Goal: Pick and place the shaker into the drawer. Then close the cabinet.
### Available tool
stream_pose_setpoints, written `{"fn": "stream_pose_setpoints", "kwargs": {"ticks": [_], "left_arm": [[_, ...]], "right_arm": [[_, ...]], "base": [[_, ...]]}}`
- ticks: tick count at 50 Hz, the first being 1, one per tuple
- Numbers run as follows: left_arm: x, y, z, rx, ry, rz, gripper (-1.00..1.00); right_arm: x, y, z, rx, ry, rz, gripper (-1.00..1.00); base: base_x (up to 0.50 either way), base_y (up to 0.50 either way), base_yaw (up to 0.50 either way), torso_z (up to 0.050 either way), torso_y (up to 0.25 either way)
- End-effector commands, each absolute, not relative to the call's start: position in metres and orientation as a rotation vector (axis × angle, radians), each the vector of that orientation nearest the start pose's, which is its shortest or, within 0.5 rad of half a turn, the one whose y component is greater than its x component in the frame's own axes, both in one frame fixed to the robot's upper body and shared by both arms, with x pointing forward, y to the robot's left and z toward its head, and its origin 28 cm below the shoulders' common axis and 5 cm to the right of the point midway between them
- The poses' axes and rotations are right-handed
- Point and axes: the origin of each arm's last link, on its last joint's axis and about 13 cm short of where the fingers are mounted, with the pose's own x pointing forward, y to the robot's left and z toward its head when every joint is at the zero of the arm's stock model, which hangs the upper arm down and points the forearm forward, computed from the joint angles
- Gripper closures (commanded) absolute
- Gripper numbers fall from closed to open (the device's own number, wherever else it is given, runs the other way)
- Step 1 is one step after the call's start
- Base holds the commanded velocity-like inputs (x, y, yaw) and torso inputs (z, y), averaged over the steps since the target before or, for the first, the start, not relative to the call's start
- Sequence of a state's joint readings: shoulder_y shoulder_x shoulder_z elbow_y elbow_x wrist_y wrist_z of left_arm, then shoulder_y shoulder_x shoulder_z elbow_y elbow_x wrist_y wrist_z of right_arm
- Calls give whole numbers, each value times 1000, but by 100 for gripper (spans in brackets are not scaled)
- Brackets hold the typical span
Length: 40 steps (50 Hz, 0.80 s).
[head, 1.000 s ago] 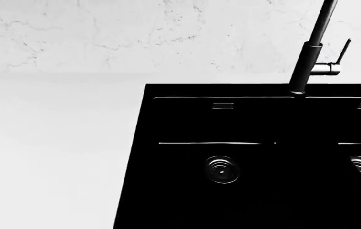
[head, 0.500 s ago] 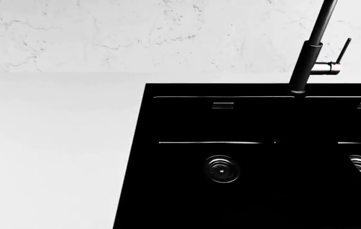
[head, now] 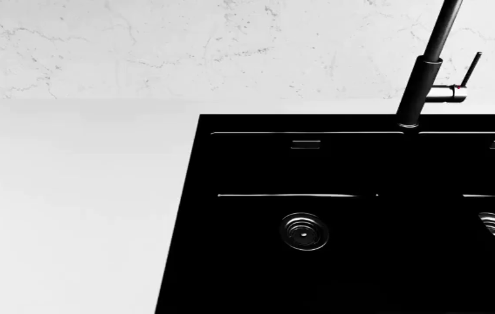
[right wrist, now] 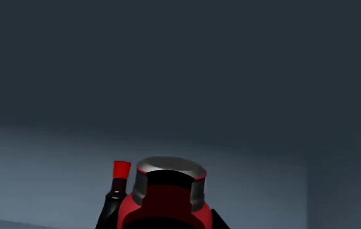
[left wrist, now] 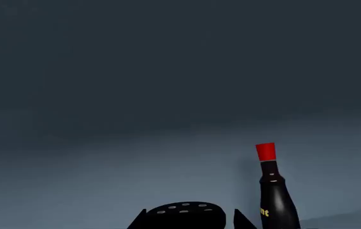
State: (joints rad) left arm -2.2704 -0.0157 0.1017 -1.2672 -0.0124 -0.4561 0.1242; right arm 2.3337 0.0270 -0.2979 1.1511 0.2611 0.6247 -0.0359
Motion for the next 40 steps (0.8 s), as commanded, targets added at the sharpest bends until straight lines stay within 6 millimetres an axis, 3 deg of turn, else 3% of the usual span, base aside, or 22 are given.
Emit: {"fn": "stream_pose_setpoints", "kwargs": {"ticks": [1, 9, 40], "left_arm": [[292, 196, 599, 177, -701, -167, 100], [296, 192, 596, 188, -685, -196, 100], [320, 188, 575, 134, -609, -255, 100]], "right_arm": [[247, -104, 619, -11, -819, 47, 100], [247, -102, 622, -15, -867, 27, 100], [265, -95, 597, -15, -761, 79, 100]], "base": [[0, 0, 0, 0, 0], [-500, 0, 0, 0, 0], [-500, 0, 0, 0, 0]]}}
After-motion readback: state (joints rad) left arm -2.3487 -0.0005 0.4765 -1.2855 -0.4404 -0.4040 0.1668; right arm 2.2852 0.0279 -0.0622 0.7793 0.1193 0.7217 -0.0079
